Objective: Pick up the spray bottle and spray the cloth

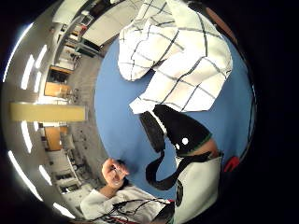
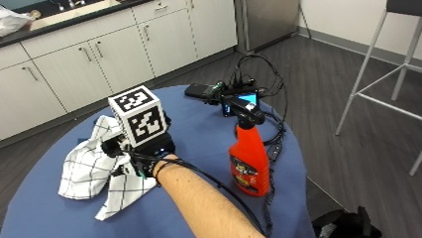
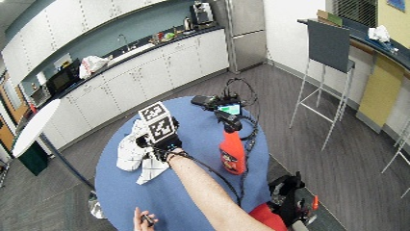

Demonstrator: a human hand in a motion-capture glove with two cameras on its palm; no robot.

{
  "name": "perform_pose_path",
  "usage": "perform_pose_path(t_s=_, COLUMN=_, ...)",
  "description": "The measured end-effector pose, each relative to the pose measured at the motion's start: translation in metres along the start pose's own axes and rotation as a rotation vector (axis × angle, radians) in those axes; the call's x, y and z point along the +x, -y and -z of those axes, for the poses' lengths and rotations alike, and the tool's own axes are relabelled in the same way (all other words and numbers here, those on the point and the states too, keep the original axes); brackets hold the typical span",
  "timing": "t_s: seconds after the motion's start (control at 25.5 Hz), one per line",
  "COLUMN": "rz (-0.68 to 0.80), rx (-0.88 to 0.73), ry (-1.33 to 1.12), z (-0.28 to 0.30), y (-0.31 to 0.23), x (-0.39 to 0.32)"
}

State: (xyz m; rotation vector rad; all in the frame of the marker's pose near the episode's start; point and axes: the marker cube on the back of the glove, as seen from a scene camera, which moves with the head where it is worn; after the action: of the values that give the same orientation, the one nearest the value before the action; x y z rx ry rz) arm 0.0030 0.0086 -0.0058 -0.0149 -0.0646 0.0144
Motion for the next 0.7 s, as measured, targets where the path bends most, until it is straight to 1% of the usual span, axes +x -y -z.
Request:
perform_pose_path(t_s=0.2, rz=0.021, rx=-0.035, ry=0.025, z=-0.015, y=-0.015, x=-0.005)
perform_pose_path(t_s=0.39, rz=0.074, rx=-0.001, ry=0.096, z=-0.008, y=-0.050, x=-0.019)
perform_pose_path(t_s=0.51, rz=0.123, rx=0.052, ry=0.152, z=0.007, y=-0.088, x=-0.028)
perform_pose_path(t_s=0.7, rz=0.245, rx=0.190, ry=0.243, z=0.031, y=-0.182, x=-0.028)
